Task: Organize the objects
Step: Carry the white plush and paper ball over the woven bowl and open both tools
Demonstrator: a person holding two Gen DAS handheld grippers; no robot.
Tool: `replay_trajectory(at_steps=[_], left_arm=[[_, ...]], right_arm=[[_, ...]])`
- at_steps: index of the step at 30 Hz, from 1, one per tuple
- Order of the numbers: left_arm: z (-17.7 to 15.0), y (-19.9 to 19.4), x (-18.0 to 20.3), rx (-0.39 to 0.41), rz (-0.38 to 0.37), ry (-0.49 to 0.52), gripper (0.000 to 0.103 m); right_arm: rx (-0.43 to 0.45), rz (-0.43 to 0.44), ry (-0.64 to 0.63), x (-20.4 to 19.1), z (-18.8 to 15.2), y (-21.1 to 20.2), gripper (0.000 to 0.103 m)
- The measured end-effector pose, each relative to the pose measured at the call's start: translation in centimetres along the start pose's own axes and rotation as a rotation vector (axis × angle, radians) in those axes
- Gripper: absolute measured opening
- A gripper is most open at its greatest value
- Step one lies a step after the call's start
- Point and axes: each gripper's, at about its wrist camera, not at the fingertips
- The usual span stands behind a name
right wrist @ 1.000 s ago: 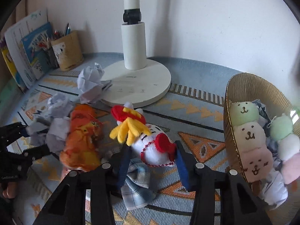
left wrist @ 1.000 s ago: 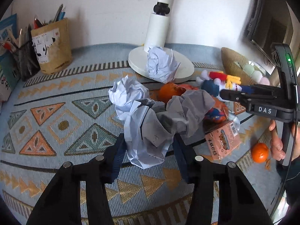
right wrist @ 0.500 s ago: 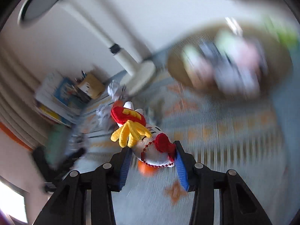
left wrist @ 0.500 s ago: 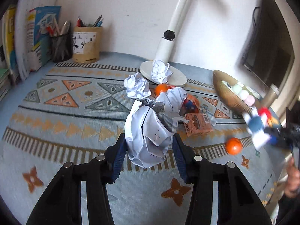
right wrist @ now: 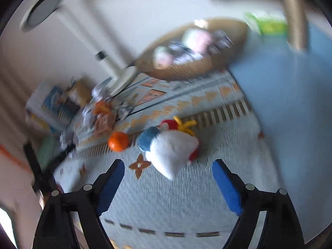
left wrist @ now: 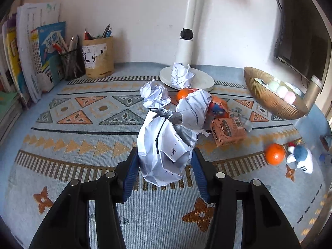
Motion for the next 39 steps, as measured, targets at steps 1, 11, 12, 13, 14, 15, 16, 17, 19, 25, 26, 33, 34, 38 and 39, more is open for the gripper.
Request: replay_trajectory(at_steps=[1, 11, 12, 13, 14, 15, 16, 17, 19, 25, 26, 33, 34, 38, 39], left_arm=[[0.0, 0.0, 0.2, -0.002, 0.002, 0.007, 0.048], [-0.1, 0.2, 0.2, -0.018, 0.026, 0.001, 0.048], [-0.1, 0.3, 0.2, -0.021, 0.028, 0.004, 0.048], [0.0, 0.4, 0.3, -0.025, 0.029, 0.008, 0.048], [0.0, 0.4, 0.4, -0.028, 0.031, 0.014, 0.048], [0.0, 0.5, 0.5, -0.031, 0.031, 0.02, 0.048], [0.0, 0.5, 0.6, -0.034, 0.033, 0.025, 0.048], [0.0, 0.5, 0.7, -0.035, 0.036, 0.028, 0.048], [0.0, 0.3, 0.7, -0.026, 0.042, 0.029, 0.047], [2.1, -1.5, 3.5, 0.015, -0.092, 0.069, 0.047], [3.0, -2.0, 4.4, 0.038, -0.105, 0.091, 0.047], [14.5, -1.8, 12.4, 0.168, -0.339, 0.157, 0.047], [16.1, -0.9, 13.8, 0.173, -0.352, 0.165, 0.047], [20.0, 3.5, 18.3, 0.142, -0.387, 0.16, 0.052], [20.7, 5.0, 19.1, 0.127, -0.391, 0.137, 0.052]], right_arm=[[-0.002, -0.039, -0.076, -0.6, 0.1, -0.2, 0.093], [-0.132, -0.091, -0.597, -3.0, 1.0, 5.0, 0.076], [-0.154, -0.063, -0.6, -2.8, 1.1, 5.6, 0.073], [-0.162, -0.06, -0.594, -2.5, 1.3, 6.0, 0.07], [-0.165, -0.061, -0.592, -2.4, 1.4, 6.4, 0.068], [-0.169, -0.062, -0.594, -2.2, 1.4, 6.6, 0.068], [-0.176, -0.069, -0.593, -1.9, 1.3, 6.9, 0.06], [-0.173, -0.069, -0.584, -1.7, 1.1, 6.8, 0.058], [-0.157, -0.036, -0.542, -1.5, 1.0, 6.0, 0.056], [-0.069, 0.005, -0.453, -3.1, 0.9, 1.6, 0.055], [-0.024, -0.001, -0.454, -3.6, 1.6, 0.2, 0.055], [0.314, 0.007, -0.224, -2.5, 10.9, -8.7, 0.056], [0.335, 0.016, -0.162, -1.6, 12.3, -9.0, 0.056], [0.4, 0.016, 0.016, 2.2, 17.7, -7.6, 0.056], [0.398, 0.054, 0.026, 2.7, 18.5, -7.0, 0.056]])
Point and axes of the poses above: each gripper's, at about its wrist camera, not at the fingertips, and y roughly the way its jaws point, x to its right, z to its top, and after that the axes turned 9 degrees about y, right-handed
